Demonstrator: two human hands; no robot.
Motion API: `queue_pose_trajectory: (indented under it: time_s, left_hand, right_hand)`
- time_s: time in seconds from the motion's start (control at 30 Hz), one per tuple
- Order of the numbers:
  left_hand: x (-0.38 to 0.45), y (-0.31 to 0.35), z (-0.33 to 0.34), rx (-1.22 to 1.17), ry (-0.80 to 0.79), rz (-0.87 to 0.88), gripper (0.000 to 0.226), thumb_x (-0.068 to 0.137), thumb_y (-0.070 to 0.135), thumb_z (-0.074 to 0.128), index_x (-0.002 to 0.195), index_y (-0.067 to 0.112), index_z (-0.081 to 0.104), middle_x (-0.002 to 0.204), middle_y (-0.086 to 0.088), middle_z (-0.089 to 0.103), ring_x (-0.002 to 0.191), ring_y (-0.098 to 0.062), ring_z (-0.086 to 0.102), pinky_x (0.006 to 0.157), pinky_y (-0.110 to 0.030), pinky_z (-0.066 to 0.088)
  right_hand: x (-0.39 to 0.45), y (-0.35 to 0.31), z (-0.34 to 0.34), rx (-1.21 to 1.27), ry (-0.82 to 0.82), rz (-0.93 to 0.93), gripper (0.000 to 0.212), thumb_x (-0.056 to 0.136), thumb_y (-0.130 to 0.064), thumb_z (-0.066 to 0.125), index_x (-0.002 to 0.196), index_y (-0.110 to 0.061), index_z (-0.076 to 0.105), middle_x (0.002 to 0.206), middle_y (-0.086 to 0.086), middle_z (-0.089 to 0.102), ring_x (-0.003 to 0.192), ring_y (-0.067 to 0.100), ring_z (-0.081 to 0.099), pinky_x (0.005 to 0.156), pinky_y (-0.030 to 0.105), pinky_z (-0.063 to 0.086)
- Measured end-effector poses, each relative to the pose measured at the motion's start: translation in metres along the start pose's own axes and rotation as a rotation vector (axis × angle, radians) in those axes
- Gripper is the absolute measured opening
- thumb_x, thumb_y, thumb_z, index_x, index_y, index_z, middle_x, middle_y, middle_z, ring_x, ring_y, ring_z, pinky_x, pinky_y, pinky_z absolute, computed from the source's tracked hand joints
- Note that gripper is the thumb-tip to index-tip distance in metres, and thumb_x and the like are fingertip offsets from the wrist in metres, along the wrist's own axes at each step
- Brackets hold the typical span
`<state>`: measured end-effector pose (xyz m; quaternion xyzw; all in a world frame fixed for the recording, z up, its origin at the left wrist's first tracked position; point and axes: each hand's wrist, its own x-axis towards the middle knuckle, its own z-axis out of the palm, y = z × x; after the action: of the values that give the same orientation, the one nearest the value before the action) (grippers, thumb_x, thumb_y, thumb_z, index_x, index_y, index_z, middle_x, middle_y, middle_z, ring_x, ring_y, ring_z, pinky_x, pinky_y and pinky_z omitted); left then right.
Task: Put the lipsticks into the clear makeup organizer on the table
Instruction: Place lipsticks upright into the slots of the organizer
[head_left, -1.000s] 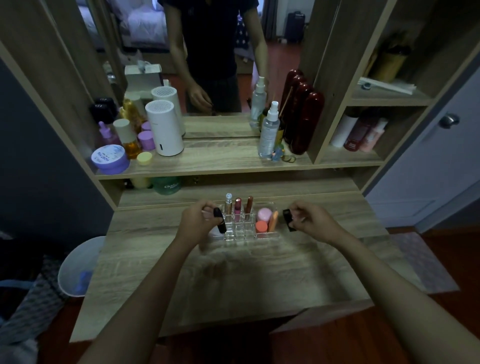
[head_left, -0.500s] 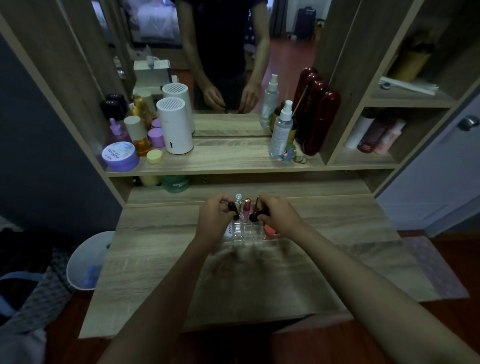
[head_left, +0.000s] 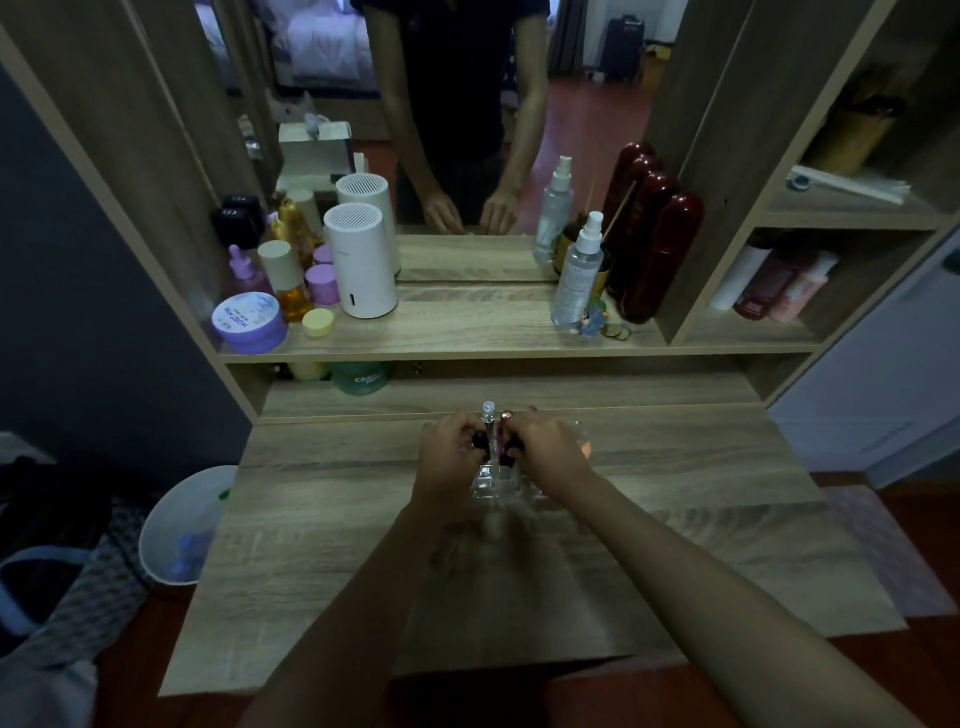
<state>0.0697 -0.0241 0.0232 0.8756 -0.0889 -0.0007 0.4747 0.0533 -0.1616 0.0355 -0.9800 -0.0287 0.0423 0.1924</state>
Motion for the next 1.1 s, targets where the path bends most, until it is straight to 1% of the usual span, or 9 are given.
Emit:
queue_pose_trajectory:
  time_s: [0.07,0.23,0.37,0.57,0.67,0.83,0.93,1.03,1.1]
  left_hand:
    - [0.002,-0.003,0.003,0.015,-0.032,-0.004,0.017,0.069,-0.007,0.065,0.084,-0.002,0.07,0.088,-0.018,0.074,0.087,-0.033,0.067,0.09,-0.052,0.05]
    - [0.002,-0.008,0.009,0.031,-0.035,-0.008,0.019,0.068,-0.009,0.062,0.082,0.0,0.069,0.088,-0.016,0.074,0.086,-0.032,0.067,0.085,-0.046,0.052]
    - [0.003,-0.012,0.013,0.105,-0.03,0.032,0.015,0.072,-0.006,0.063,0.083,0.002,0.069,0.089,-0.015,0.074,0.088,-0.03,0.066,0.089,-0.049,0.047]
    - [0.004,-0.017,0.017,0.161,-0.022,0.031,0.014,0.071,-0.003,0.065,0.083,0.003,0.069,0.088,-0.013,0.074,0.088,-0.028,0.065,0.089,-0.042,0.041]
    - [0.005,-0.017,0.019,0.153,-0.012,0.024,0.015,0.071,-0.004,0.064,0.083,0.003,0.069,0.087,-0.014,0.073,0.087,-0.03,0.064,0.088,-0.041,0.041]
    - [0.004,-0.016,0.02,0.166,-0.012,-0.003,0.016,0.074,0.0,0.064,0.089,0.006,0.069,0.093,-0.011,0.073,0.093,-0.028,0.062,0.093,-0.035,0.035]
    - [0.004,-0.014,0.019,0.156,-0.011,-0.006,0.016,0.074,0.0,0.064,0.088,0.005,0.069,0.092,-0.013,0.073,0.093,-0.029,0.063,0.095,-0.038,0.036]
    - [0.003,-0.014,0.018,0.112,-0.026,-0.013,0.018,0.074,-0.001,0.064,0.09,0.004,0.069,0.093,-0.014,0.073,0.092,-0.03,0.063,0.095,-0.044,0.044]
    - [0.003,-0.013,0.016,0.085,-0.042,-0.047,0.017,0.074,0.002,0.066,0.091,0.005,0.068,0.093,-0.014,0.071,0.09,-0.029,0.064,0.09,-0.041,0.047]
  right_hand:
    - [0.002,-0.002,0.001,-0.022,-0.011,-0.025,0.022,0.088,-0.005,0.052,0.107,-0.008,0.062,0.115,0.012,0.065,0.105,0.03,0.061,0.086,0.042,0.052]
    - [0.006,-0.005,0.0,-0.06,-0.052,-0.074,0.029,0.091,-0.002,0.046,0.115,-0.006,0.061,0.123,0.014,0.061,0.11,0.03,0.059,0.089,0.039,0.048]
    - [0.006,-0.002,0.001,-0.09,-0.096,-0.076,0.031,0.092,-0.003,0.047,0.118,-0.01,0.062,0.13,0.012,0.058,0.115,0.028,0.057,0.091,0.039,0.046]
    - [0.005,0.001,0.007,-0.129,-0.112,-0.031,0.032,0.09,-0.003,0.05,0.118,-0.015,0.062,0.124,0.01,0.064,0.111,0.028,0.061,0.088,0.043,0.048]
    - [0.007,0.001,0.01,-0.137,-0.107,-0.016,0.034,0.089,-0.003,0.053,0.12,-0.016,0.059,0.119,0.01,0.067,0.108,0.028,0.063,0.086,0.041,0.049]
    - [0.011,0.002,0.015,-0.148,-0.117,0.043,0.031,0.087,-0.006,0.057,0.114,-0.022,0.062,0.117,0.007,0.067,0.109,0.028,0.063,0.088,0.046,0.048]
    - [0.01,0.004,0.014,-0.136,-0.116,0.017,0.033,0.087,-0.006,0.058,0.116,-0.022,0.061,0.118,0.008,0.067,0.11,0.028,0.062,0.088,0.046,0.048]
    - [0.007,0.009,0.01,-0.11,-0.085,-0.026,0.032,0.087,-0.006,0.056,0.115,-0.022,0.06,0.118,0.008,0.067,0.108,0.028,0.063,0.087,0.045,0.053]
    - [0.006,0.011,0.007,-0.07,-0.056,-0.043,0.03,0.088,-0.004,0.053,0.113,-0.019,0.062,0.115,0.009,0.068,0.105,0.028,0.065,0.086,0.043,0.054]
